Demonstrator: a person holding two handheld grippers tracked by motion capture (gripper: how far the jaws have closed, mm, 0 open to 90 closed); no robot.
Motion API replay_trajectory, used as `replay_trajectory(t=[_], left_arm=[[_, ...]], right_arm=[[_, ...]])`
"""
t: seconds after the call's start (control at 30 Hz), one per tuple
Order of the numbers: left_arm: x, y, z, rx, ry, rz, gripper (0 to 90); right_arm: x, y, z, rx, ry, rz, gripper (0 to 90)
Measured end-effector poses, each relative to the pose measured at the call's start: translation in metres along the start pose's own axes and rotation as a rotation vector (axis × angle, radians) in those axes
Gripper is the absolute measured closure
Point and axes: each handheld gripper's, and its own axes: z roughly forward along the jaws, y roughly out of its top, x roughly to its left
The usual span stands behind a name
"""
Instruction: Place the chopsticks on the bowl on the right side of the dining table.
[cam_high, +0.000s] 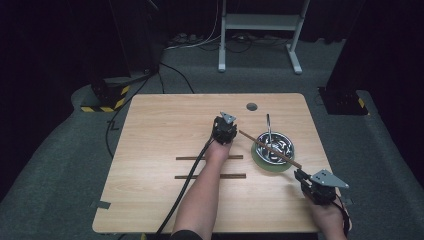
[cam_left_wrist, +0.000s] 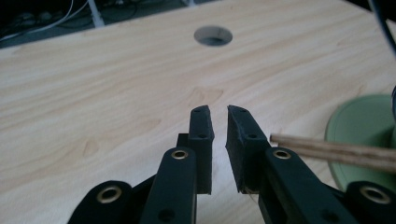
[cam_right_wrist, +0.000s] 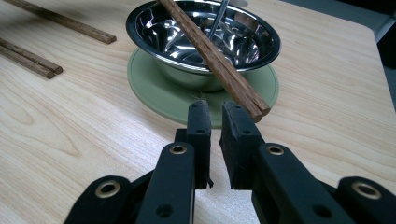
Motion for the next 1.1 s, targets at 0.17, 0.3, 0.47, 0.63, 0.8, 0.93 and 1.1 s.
replay_trajectory(t=[0.17, 0.3, 0.47, 0.63, 0.8, 0.93, 1.1], left_arm=[[0.0037, -0.0048, 0.0059, 0.038, 0.005, 0.013, 79.4], [0.0019, -0.0041, 0.0051, 0.018, -0.012, 0.023, 79.5], [-0.0009, -0.0037, 0.0041, 0.012, -0.029, 0.026, 80.2], [-0.0016, -0.0049, 0.0051, 0.022, -0.037, 0.039, 81.5], [-0.0021, -0.0054, 0.0062, 0.024, -0.047, 0.046, 81.8], [-0.0025, -0.0063, 0.0073, 0.028, -0.051, 0.043, 82.1], [-0.0041, -0.0064, 0.0066, 0.031, -0.064, 0.052, 82.3]], right_arm=[[0.0016, 0.0003, 0.0030, 0.004, -0.002, -0.008, 80.0], [0.0028, 0.0011, 0.0042, 0.008, -0.004, -0.010, 79.7], [0.0017, 0.0015, 0.0057, 0.001, -0.011, -0.008, 79.5], [0.0005, 0.0017, 0.0059, -0.002, -0.014, -0.001, 79.5], [-0.0008, 0.0020, 0.0066, -0.004, -0.012, 0.002, 79.5], [-0.0010, 0.0019, 0.0077, -0.005, -0.011, 0.002, 79.5], [-0.0012, 0.0025, 0.0091, -0.006, -0.018, 0.000, 79.4]])
